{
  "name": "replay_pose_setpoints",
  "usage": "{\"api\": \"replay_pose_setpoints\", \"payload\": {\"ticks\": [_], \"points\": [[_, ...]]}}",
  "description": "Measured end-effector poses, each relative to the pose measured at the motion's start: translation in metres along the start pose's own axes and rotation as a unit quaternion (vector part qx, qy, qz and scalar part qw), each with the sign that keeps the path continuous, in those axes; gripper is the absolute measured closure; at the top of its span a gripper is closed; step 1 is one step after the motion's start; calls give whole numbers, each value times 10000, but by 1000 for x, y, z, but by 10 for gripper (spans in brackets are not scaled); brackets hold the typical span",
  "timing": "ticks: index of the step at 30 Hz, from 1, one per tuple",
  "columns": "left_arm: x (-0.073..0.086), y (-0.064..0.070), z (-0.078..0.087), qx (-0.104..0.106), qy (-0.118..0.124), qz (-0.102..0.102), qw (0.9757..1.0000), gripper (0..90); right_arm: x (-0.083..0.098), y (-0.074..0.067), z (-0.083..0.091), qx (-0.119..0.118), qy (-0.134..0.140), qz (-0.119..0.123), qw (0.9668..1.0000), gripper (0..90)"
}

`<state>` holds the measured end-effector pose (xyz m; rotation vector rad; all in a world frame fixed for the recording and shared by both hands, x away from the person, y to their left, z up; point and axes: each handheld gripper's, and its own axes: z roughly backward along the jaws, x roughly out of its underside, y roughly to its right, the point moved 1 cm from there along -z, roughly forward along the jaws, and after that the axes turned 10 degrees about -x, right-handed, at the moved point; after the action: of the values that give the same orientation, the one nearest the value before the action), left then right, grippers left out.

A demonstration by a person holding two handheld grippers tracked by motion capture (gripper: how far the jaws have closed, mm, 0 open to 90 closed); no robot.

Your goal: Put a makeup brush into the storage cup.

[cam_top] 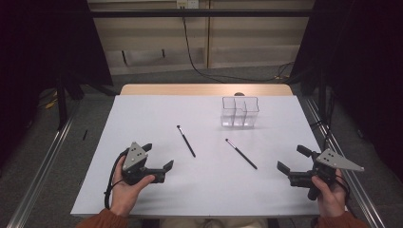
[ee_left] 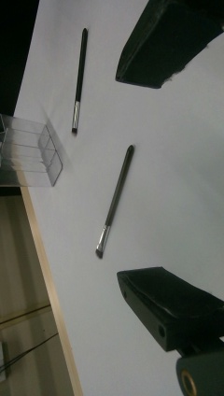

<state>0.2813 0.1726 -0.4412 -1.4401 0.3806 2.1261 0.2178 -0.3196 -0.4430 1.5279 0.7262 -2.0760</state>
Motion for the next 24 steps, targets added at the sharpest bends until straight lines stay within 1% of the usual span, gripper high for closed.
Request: {"api": "replay_pose_setpoints", "payload": {"ticks": [4, 5, 7, 9, 11, 12, 13, 15, 16, 17, 20, 23, 24], "points": [[-4, -1, -7, 6, 10, -17, 10000, 53, 0, 0, 0, -9, -1, 2, 10000, 0], [-5, -2, -8, -23, -3, 14, 10000, 52, 0, 0, 0, -13, -10, 5, 10000, 0], [-7, -4, -12, -12, -26, 58, 10000, 52, 0, -1, -1, -19, -21, -19, 10000, 0], [-8, -6, -16, -3, -53, 153, 9999, 52, 0, -1, -1, -21, -20, -20, 10000, 0], [-10, -8, -20, -6, -51, 33, 10000, 43, 0, -1, -1, -15, -20, -27, 10000, 0], [-10, -8, -20, -6, -51, 33, 10000, 41, 0, -1, -1, -12, -33, -9, 10000, 0], [-13, -12, -27, -20, -81, 97, 9999, 41, 0, -1, -1, -8, -29, -24, 10000, 0], [-13, -13, -29, -43, -81, 126, 9999, 41, 0, -1, -1, -6, -31, -25, 10000, 0], [-14, -15, -31, -36, -107, 95, 9999, 41, 0, -1, -1, -10, -33, -34, 10000, 0], [-15, -16, -35, -113, -144, -5, 9998, 39, 0, -1, -1, -10, -34, -26, 10000, 0], [-16, -17, -38, -105, -143, 3, 9998, 39, 1, 0, -1, -12, -44, -36, 10000, 0], [-19, -19, -42, -79, -173, -43, 9998, 40, 1, 0, -1, -19, -50, -38, 10000, 0], [-20, -19, -44, -77, -155, -15, 9998, 40, 1, 0, -1, -19, -50, -38, 10000, 0]]}}
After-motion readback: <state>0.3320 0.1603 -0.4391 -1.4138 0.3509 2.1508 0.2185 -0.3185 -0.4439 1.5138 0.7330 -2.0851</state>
